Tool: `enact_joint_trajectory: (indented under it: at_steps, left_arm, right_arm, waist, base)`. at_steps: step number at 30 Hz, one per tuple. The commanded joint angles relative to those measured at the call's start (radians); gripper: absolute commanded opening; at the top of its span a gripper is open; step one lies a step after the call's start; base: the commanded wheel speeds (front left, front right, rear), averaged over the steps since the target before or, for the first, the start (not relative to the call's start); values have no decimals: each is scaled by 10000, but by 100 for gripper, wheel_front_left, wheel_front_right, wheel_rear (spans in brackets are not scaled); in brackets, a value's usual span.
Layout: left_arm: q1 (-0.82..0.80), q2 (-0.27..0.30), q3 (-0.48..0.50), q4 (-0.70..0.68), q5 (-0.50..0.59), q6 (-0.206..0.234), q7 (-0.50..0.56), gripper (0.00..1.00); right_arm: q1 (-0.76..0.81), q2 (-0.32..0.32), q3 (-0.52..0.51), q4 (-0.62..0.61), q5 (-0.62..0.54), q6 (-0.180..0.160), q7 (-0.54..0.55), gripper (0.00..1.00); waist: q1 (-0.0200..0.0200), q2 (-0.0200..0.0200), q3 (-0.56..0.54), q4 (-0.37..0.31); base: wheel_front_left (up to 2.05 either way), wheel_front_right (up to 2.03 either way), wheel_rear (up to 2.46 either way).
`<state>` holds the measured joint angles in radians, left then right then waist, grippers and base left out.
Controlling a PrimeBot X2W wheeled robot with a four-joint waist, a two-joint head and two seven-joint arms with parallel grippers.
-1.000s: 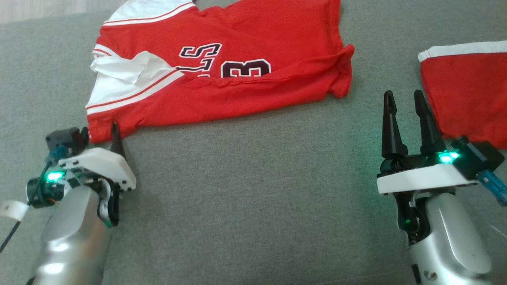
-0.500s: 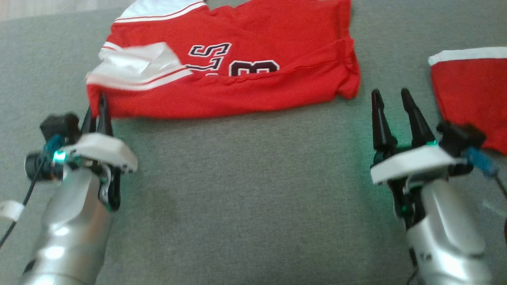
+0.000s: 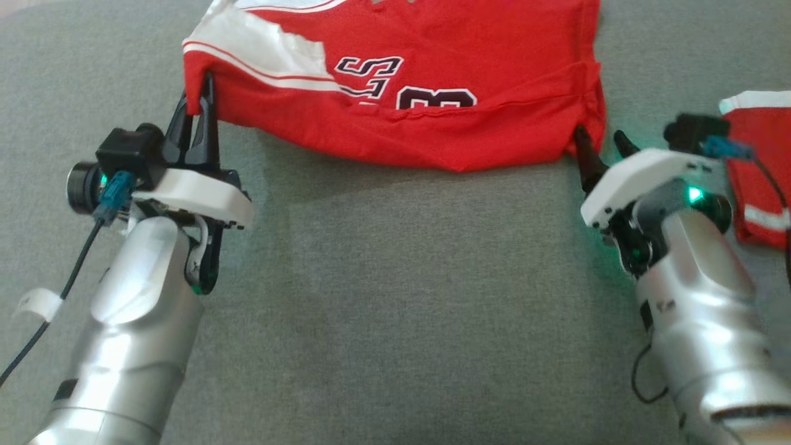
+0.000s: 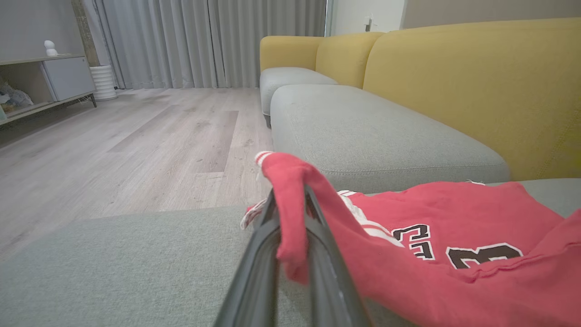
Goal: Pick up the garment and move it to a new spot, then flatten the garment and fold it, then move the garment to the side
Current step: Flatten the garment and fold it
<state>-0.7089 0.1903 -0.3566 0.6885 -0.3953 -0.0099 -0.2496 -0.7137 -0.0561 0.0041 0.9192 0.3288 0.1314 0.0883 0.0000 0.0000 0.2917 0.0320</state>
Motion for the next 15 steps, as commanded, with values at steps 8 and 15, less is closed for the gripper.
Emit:
enact_joint_trajectory:
  at_steps: [8,15]
  left_arm:
    - [-157,139,122,-437,99,-25,-118,0]
    - [138,291,185,25,-33,53,-79,0]
  right_arm:
    - [-1377,58,464,1834,-1173,-7,525,71]
    - [-1771,58,611,2264,-1393,-7,267,0]
  waist:
    - [0,0,32,230]
    - [0,0,-350,69]
  base:
    - [0,0,0]
    - [0,0,0]
